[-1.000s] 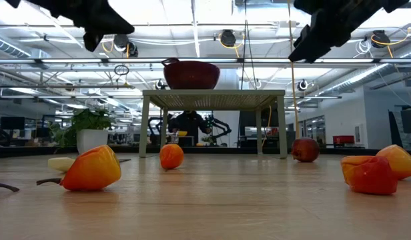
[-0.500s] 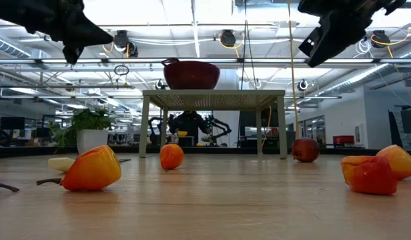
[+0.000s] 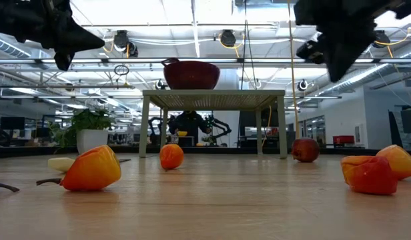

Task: Pick & Place Fruit
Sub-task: Put the kiwi into the strainer bowl on the shelf

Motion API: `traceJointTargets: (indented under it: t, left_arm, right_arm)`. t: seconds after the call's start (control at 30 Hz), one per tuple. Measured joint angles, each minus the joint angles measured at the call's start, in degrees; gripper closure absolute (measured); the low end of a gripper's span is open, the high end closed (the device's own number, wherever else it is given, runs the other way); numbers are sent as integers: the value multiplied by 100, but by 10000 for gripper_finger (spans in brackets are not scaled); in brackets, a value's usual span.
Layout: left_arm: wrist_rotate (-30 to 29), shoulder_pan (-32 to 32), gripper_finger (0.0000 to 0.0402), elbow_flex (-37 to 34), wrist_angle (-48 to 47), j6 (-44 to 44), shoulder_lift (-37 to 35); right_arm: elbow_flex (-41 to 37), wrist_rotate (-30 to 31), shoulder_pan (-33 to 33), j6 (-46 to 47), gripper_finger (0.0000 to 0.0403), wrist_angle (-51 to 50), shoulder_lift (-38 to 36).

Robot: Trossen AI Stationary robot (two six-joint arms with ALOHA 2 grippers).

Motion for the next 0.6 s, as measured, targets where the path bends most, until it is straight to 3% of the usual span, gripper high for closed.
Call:
traceJointTargets:
  t: [0.1, 0.2, 0.4, 0.6]
  left_arm:
    - [0, 0, 391, 0, -3, -2, 0]
    - [-7, 0, 393, 0, -8, -4, 4]
    - [-96, 0, 394, 0, -11, 4, 7]
    - [-98, 0, 391, 0, -14, 24, 7]
  right_arm:
    - [-2, -645, 71, -7, 399, -369, 48]
    - [1, -875, 271, -10, 399, -621, 22]
    - [1, -802, 694, 29, 399, -782, -28]
    - [1, -237, 914, 156, 398, -812, -28]
